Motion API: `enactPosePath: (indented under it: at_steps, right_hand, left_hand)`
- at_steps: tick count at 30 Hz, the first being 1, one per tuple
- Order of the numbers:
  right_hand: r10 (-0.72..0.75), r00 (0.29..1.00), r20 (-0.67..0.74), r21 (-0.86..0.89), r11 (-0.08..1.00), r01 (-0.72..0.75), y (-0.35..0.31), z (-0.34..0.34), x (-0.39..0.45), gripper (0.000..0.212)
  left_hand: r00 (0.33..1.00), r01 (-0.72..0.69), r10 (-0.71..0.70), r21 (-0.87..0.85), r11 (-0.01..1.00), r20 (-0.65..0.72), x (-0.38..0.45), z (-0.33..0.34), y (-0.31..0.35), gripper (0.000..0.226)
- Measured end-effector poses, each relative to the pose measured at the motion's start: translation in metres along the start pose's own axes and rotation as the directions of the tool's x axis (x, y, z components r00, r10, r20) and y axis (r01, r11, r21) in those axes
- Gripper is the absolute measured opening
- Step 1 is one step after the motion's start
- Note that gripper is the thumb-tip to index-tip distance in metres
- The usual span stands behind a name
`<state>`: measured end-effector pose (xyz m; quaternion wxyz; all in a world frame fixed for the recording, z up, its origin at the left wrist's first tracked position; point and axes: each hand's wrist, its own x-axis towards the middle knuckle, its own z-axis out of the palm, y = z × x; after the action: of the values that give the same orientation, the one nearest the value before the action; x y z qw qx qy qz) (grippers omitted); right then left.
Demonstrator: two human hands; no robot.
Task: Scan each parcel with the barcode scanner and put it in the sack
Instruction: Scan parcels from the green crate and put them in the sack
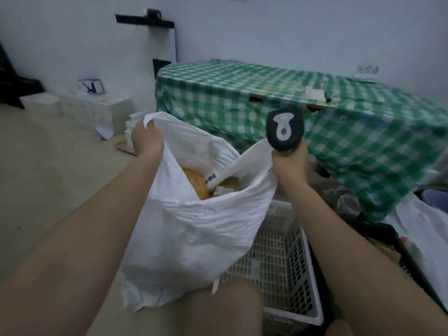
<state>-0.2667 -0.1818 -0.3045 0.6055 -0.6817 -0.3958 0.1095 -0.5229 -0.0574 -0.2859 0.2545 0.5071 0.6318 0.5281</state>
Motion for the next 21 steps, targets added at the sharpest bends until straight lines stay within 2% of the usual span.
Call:
enactPosePath:
  at_steps: [2,5,9,12,15,18,21]
  right_hand:
    - [-0.049,0.999,0.007,0.089,0.995,0.048,-0.015,0.003,-0.011,0.04]
    - [0.015,0.999,0.04,0.052,0.998,-0.017,0.009,0.005,-0.045,0.045]
    - [0.172,0.979,0.111,-0.028,0.985,-0.17,0.05,-0.01,-0.091,0.043]
    - [0.215,0.97,0.113,0.006,0.976,-0.217,0.062,-0.031,-0.107,0.04]
    - [0.245,0.961,0.131,-0.003,0.969,-0.246,0.066,-0.053,-0.11,0.035]
    - [0.288,0.944,0.158,0.005,0.956,-0.293,0.072,-0.073,-0.11,0.029]
    - [0.317,0.935,0.158,0.014,0.946,-0.324,0.08,-0.094,-0.11,0.035]
  left_hand:
    - [0.993,-0.026,0.021,-0.04,0.999,-0.115,-0.003,-0.032,0.007,0.036]
    - [0.988,-0.059,0.059,0.005,0.998,-0.144,-0.026,-0.063,-0.015,0.037]
    - [0.997,-0.005,0.02,0.182,0.983,-0.081,-0.054,-0.074,-0.053,0.055]
    - [0.992,-0.107,0.126,0.388,0.915,-0.024,-0.069,-0.061,-0.055,0.071]
    - [0.967,-0.254,0.234,0.515,0.818,0.105,-0.089,-0.033,-0.04,0.074]
    - [0.897,-0.437,0.34,0.445,0.782,0.283,-0.118,0.003,-0.022,0.066]
    - [0.786,-0.556,0.427,0.21,0.804,0.448,-0.155,0.043,-0.007,0.053]
